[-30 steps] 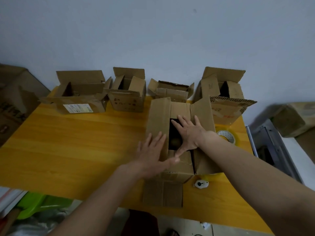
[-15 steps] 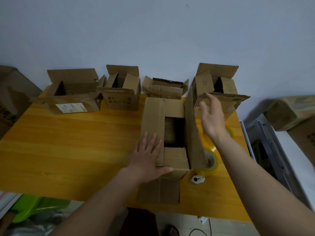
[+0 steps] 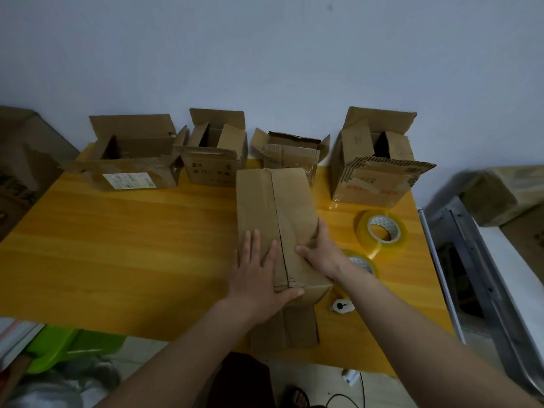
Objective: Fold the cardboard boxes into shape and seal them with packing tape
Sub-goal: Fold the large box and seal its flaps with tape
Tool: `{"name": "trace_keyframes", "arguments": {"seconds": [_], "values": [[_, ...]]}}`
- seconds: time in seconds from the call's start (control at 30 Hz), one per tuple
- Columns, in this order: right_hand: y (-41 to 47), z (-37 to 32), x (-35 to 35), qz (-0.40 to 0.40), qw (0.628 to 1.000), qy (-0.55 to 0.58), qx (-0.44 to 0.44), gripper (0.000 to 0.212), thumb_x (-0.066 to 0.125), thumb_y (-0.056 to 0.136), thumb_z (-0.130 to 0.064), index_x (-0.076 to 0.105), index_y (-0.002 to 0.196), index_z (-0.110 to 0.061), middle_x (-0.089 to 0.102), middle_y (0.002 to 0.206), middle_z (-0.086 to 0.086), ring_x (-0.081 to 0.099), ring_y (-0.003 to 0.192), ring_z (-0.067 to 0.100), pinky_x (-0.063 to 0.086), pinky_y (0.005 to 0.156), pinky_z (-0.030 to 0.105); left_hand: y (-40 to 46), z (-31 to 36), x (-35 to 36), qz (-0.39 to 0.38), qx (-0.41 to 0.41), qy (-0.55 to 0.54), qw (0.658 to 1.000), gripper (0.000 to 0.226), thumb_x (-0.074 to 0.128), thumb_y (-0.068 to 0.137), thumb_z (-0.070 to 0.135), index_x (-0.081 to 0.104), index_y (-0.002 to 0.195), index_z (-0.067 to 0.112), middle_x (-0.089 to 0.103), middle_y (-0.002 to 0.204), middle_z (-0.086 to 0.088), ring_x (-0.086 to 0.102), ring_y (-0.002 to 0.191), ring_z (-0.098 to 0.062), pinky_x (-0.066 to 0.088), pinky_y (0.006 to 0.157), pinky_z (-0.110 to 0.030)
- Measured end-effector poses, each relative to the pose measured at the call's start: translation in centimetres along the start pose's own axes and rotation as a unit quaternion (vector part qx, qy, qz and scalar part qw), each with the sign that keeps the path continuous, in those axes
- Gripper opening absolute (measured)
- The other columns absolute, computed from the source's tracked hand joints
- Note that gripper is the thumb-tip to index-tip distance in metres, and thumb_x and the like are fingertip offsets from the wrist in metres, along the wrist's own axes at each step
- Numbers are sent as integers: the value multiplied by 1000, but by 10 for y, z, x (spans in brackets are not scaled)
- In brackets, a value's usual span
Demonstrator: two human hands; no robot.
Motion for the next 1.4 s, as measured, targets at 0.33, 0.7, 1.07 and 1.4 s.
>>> {"name": "trace_keyframes", "arguments": {"seconds": [0.33,0.7,1.07,1.4], "values": [[26,-40,2,-168,964,-149,-140,84,71,83,-26,20,150,-31,34,150,0,32,136,21,26,107,27,-31,-40,-17,2,131,164,978,103,67,82,47,-11,148,28,16,151,-14,23,132,-31,35,103,-39],[17,-4,7,56,997,-27,-35,62,48,95,-47,27,149,-25,36,149,8,35,136,26,33,111,43,16,-96,-12,20,195,152,969,119,52,64,83,-33,139,45,-23,158,-1,-23,143,-29,-18,112,-47],[31,-25,16,-1,992,115,-61,54,40,101,-16,20,150,-24,29,153,7,33,137,26,31,114,43,14,-66,-7,35,-2,82,996,124,53,60,87,-23,146,37,-23,158,-6,-21,144,-33,-12,114,-51],[46,-26,3,89,982,-126,-113,60,39,101,-18,10,153,-17,7,160,7,5,147,23,3,119,35,38,14,-7,48,-40,18,998,114,49,78,75,-17,150,16,-25,157,-8,-25,143,-26,-14,116,-45]]}}
Point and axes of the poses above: each hand's wrist, its own y-axis towards the middle knuckle, its own x-axis out of the palm, z = x × y, the point moved 1 cm from there along y, towards the middle knuckle
